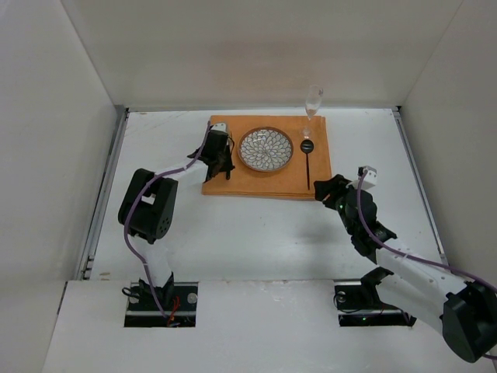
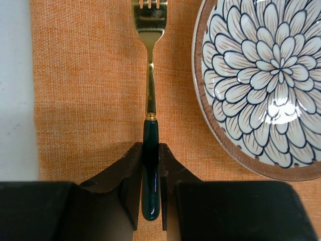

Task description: Set the dinner table for one person

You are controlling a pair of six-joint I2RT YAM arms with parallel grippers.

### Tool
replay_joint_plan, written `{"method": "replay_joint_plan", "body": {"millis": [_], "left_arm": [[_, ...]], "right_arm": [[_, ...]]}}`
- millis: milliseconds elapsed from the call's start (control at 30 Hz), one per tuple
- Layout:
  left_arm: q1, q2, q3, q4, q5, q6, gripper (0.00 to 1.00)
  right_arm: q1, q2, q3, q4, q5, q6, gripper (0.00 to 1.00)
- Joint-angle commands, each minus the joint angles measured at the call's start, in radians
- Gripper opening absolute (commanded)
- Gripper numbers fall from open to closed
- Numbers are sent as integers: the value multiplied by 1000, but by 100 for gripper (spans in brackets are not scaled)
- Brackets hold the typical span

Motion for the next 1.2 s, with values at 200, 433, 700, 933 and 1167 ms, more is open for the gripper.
{"method": "replay_joint_plan", "body": {"millis": [200, 433, 700, 933, 1167], "left_arm": [[17, -16, 23, -87, -40, 95, 1], [10, 26, 37, -91, -63, 129, 4], [10, 41, 34, -77, -68, 130, 13], [-4, -38, -10, -68, -117, 107, 49], [-26, -228, -104, -64, -163, 37, 100]], "right_arm": [[10, -13, 43, 64, 7, -16, 62], [10, 4, 50, 56, 4, -16, 62], [13, -23, 48, 53, 10, -19, 62], [13, -28, 40, 55, 17, -17, 62], [13, 6, 50, 55, 7, -13, 52]]}}
